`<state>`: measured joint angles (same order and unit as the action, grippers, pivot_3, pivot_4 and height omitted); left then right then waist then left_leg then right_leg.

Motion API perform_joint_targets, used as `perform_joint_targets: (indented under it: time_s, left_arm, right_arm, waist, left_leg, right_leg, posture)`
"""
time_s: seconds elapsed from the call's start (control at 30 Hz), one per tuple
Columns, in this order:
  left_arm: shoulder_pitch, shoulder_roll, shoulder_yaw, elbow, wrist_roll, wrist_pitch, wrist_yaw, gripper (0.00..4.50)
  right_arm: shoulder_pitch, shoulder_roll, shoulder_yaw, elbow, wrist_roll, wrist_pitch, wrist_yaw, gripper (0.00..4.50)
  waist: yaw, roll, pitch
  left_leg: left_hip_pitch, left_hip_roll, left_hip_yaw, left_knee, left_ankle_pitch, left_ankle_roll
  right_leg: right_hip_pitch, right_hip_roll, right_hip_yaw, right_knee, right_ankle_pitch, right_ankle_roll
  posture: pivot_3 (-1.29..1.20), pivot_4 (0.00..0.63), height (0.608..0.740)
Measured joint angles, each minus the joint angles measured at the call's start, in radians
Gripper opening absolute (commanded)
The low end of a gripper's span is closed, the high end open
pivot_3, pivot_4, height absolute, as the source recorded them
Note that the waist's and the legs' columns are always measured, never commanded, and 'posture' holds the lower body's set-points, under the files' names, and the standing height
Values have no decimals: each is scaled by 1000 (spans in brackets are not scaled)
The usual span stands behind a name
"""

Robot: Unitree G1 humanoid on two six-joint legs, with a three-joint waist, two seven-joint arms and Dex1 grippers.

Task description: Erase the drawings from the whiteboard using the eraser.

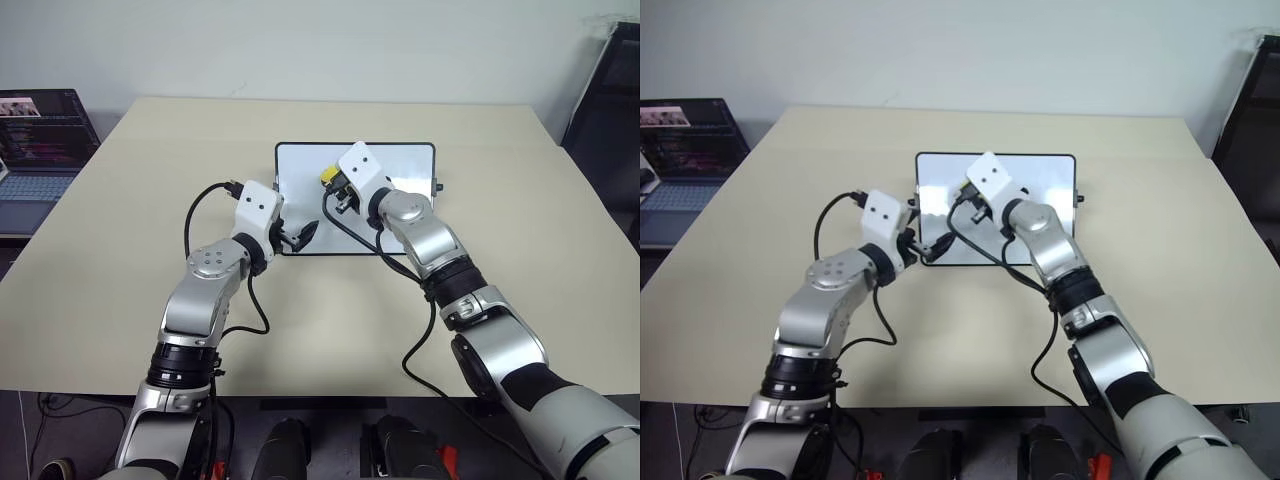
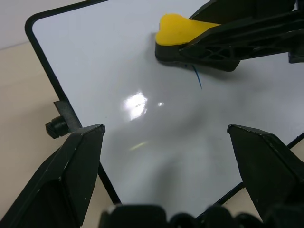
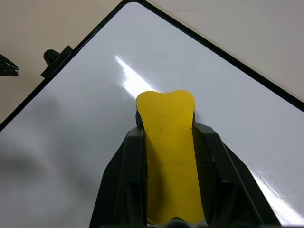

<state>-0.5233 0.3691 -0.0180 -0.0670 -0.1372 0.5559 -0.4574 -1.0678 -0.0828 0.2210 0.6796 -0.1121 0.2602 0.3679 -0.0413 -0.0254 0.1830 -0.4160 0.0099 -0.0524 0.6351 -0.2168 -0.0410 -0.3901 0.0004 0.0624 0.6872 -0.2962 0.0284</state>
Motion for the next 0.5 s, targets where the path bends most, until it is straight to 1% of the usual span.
perform_joint_targets:
  time_s: [0.27,0.5]
  left_arm:
    - [-39,8,-17,0,0,4,-35,4500]
    - [-39,14,-19,0,0,9,-53,4500]
  right_arm:
    - [-8,-5,0,20,-25,-11,5,986]
    - [83,-35,0,-87,-26,19,23,986]
  waist:
    - [0,0,0]
    - [1,0,0]
  left_leg:
    - [0,0,0,0,0,0]
    - [1,0,0,1,0,0]
  right_leg:
    - [0,0,0,0,0,0]
    - [1,0,0,2,0,0]
  posture:
    - [0,150,740]
    - [0,150,740]
